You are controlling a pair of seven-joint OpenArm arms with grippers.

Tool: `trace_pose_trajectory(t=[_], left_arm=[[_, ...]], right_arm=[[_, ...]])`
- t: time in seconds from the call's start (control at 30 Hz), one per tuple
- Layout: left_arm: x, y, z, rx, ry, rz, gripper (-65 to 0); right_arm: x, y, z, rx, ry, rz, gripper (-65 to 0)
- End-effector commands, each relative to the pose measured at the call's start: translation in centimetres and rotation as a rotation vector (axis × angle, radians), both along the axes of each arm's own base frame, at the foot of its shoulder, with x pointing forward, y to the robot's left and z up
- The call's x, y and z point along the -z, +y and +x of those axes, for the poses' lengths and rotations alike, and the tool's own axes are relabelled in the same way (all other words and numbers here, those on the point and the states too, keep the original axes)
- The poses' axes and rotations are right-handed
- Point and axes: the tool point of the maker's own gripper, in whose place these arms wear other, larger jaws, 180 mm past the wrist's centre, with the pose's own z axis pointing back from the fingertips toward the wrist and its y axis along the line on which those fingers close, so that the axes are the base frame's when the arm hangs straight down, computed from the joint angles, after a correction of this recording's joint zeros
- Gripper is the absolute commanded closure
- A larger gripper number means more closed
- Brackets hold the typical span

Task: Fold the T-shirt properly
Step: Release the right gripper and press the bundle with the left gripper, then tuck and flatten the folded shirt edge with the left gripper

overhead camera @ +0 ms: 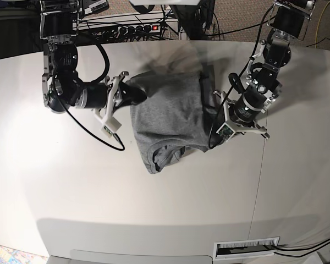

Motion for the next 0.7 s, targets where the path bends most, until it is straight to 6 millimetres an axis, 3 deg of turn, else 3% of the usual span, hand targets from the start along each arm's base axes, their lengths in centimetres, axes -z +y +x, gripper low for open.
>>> trace_pose_trajectory(t=[0.0, 0.1, 0.17, 0.27, 0.33, 0.5, 0.67], left_arm=[[-2.5, -0.6, 0.9, 0.007, -0.054, -0.04, 0.0], [-5.1, -2.9, 0.0, 0.024, -0.019, -0.178, 0.0], [-5.8, -4.0, -0.5, 0.03, 0.02, -0.285, 0.0], [-5.2, -4.6, -1.0, 0.015, 0.103, -0.398, -16.0], [-4.4, -4.6, -1.3, 0.004, 0.148, -0.421, -23.0], [-2.1, -4.0, -1.9, -0.03, 0.246, -0.435, -23.5], [-2.0, -4.8, -2.6, -0.016, 0.313, -0.505, -23.5]], right_arm=[[-1.4, 0.0, 0.9, -0.005, -0.053, 0.01, 0.0], [-1.6, -0.3, 1.6, -0.003, -0.076, -0.021, 0.0], [-1.2, -0.8, 1.9, 0.003, -0.084, -0.061, 0.0], [-0.7, -1.3, 2.0, 0.009, -0.084, -0.102, 0.0], [-0.7, -1.3, 2.0, 0.008, -0.084, -0.1, 0.0], [-0.7, -1.3, 2.0, 0.008, -0.084, -0.099, 0.0], [-0.7, -1.3, 2.0, 0.009, -0.085, -0.099, 0.0]])
